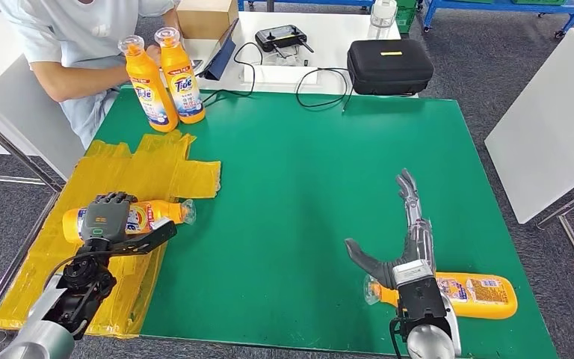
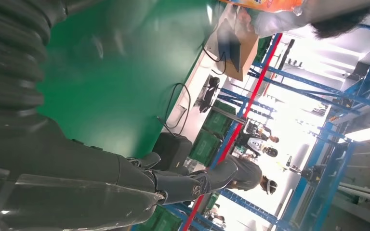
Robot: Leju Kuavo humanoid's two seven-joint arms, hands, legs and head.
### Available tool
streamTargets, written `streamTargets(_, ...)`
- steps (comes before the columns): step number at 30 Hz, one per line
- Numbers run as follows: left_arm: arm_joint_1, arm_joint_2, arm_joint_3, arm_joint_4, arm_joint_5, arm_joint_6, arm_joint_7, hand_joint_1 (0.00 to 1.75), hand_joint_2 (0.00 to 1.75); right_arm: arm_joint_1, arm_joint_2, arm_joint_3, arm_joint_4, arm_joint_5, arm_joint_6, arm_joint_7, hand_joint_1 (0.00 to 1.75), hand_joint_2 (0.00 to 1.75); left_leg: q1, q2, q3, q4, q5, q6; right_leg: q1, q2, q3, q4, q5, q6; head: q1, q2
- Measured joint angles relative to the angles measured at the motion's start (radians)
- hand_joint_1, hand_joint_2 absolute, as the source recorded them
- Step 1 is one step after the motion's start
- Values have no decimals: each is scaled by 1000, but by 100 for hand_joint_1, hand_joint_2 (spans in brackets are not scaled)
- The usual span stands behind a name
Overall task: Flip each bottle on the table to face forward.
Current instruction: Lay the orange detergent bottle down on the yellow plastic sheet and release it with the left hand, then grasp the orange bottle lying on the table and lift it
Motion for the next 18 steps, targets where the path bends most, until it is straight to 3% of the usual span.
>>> streamTargets(10,-19,-2,20,49,18,0,-29,175,175,-8,2,0,21,0,-2,-3,0,175,0,0,4,0,0,0,0,0,4,0,0,0,0,0)
streamTargets(11,-20,-2,20,51,18,-1,-29,167,175,-8,2,0,21,0,-3,-3,0,175,0,0,4,0,0,0,0,0,4,0,0,0,0,0)
streamTargets(13,-23,-3,20,56,13,-4,-28,124,175,-10,2,0,23,0,-3,-3,0,175,0,0,5,0,0,0,0,0,4,0,0,0,0,0)
streamTargets(15,-27,-4,20,64,5,-14,-24,63,175,-13,2,1,25,1,-4,-3,0,175,0,0,5,0,0,0,0,0,5,0,0,0,0,0)
streamTargets(17,-31,-5,19,72,-3,-30,-20,24,175,-18,3,3,29,3,-3,-3,0,175,0,0,6,-1,0,0,0,0,6,0,0,0,0,0)
streamTargets(18,-32,-6,19,77,-7,-40,-18,12,175,-21,3,4,31,5,-3,-2,0,175,0,0,7,-1,0,0,0,0,7,0,0,0,0,0)
